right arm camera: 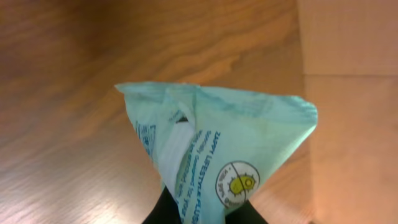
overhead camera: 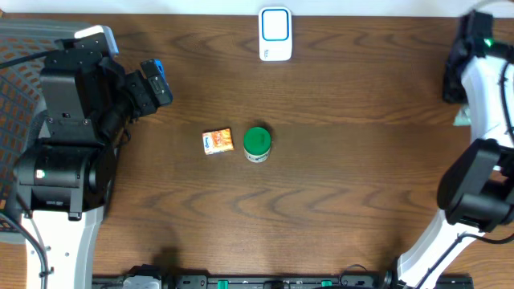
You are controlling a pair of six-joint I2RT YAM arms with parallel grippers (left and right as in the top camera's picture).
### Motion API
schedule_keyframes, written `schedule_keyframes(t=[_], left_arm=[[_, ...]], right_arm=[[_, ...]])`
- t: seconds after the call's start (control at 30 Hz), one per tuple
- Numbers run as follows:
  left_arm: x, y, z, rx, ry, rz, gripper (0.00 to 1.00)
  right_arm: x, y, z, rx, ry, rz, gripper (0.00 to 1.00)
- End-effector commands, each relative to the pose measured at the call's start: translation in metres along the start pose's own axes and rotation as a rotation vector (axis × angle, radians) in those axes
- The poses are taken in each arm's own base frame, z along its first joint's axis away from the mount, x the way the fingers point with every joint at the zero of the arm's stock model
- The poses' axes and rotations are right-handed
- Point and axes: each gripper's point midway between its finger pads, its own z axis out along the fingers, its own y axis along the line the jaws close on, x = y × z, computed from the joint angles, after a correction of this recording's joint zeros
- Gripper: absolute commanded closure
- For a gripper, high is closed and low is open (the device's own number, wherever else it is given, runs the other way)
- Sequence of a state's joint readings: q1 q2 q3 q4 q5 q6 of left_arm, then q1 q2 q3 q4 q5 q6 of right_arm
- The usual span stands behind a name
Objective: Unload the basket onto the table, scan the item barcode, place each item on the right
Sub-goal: 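Carry the wipes pack to the table's right edge and release it, then move the right gripper to the green-lidded jar and grasp it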
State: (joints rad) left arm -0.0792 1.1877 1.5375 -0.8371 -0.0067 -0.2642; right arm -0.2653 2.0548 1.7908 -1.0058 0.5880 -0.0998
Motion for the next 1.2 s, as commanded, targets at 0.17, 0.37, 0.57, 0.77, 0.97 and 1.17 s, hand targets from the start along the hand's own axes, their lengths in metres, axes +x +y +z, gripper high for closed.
schedule_keyframes(t=[0.17,0.37,0.57,0.77,0.97,1.17], left_arm=[[-0.005,0.003,-0.002,-0.013,-0.014,0.005,0.02],[-0.005,0.003,-0.002,-0.013,-0.014,0.005,0.02],[-0.005,0.003,-0.002,-0.013,-0.014,0.005,0.02],[-0.005,0.003,-0.002,-0.013,-0.014,0.005,0.02],[-0.005,0.003,-0.002,-0.013,-0.014,0.005,0.02],[-0.005,0.003,-0.002,-0.013,-0.014,0.005,0.02]], right_arm=[[0.074,-0.027,0.085,0.058,0.164,0.176,0.97],[0.078,-0.043,0.085,0.067,0.172,0.203,0.01],[0.024,-0.028,0.023,-0.1,-0.014,0.225,0.01],[-0.008,0.081,-0.096,-0.66,-0.219,0.107,0.01],[0.022,0.198,-0.232,-1.314,-0.245,-0.148,0.01],[0.055,0.264,-0.242,-1.2,-0.014,-0.059,0.01]])
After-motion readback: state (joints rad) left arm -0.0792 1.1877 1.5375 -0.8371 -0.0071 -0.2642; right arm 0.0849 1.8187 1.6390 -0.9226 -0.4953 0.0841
